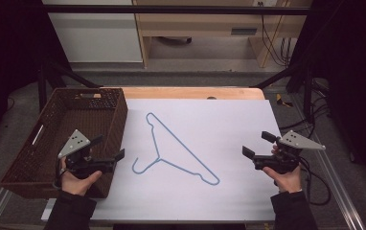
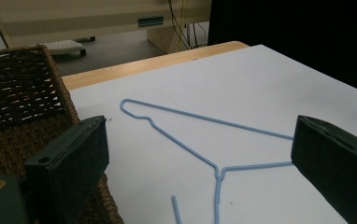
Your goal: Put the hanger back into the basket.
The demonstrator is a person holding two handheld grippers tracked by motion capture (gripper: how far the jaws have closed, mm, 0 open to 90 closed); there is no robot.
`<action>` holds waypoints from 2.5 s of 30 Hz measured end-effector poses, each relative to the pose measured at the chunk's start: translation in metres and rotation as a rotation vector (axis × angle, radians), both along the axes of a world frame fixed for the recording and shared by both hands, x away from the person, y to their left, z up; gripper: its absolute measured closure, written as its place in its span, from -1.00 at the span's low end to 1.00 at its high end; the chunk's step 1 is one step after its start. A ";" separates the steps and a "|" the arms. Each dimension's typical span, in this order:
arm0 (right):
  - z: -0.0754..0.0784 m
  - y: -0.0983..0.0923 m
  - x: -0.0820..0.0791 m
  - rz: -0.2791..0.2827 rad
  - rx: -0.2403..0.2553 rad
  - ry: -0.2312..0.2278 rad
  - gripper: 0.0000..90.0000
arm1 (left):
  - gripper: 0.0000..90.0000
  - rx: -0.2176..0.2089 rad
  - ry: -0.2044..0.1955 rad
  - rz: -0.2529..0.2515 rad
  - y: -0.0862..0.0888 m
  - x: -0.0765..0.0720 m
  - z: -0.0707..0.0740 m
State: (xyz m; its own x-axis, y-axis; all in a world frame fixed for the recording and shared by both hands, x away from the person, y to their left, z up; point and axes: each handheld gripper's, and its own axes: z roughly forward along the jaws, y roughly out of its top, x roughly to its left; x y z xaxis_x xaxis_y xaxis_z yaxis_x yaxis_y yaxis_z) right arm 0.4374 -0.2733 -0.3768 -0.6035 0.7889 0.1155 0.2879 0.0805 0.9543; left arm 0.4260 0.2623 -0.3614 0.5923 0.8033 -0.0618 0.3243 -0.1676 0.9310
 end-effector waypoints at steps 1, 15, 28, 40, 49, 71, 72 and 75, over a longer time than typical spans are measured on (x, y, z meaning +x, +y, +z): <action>0.000 0.000 0.000 0.002 -0.003 0.000 -0.91 | -0.91 -0.001 -0.001 -0.001 -0.001 0.000 0.000; 0.002 0.023 -0.001 0.033 -0.056 0.024 -0.88 | -0.90 0.010 -0.007 -0.033 -0.019 -0.007 0.004; 0.002 0.088 0.002 0.163 -0.162 0.067 -0.85 | -0.89 0.049 0.032 -0.090 -0.044 -0.003 -0.009; -0.004 0.150 0.023 0.266 -0.257 0.122 -0.65 | -0.89 0.035 0.013 -0.068 -0.036 -0.004 -0.003; -0.024 0.186 0.037 0.316 -0.339 0.186 -0.58 | -0.89 0.029 0.012 -0.058 -0.032 -0.003 -0.002; -0.079 0.226 0.061 0.391 -0.472 0.337 0.20 | -0.88 0.027 0.013 -0.056 -0.030 -0.003 -0.002; -0.081 0.226 0.061 0.393 -0.474 0.338 0.24 | -0.88 0.029 0.013 -0.056 -0.031 -0.003 -0.002; -0.084 0.227 0.062 0.401 -0.490 0.343 0.35 | -0.88 0.030 0.010 -0.056 -0.031 -0.003 -0.002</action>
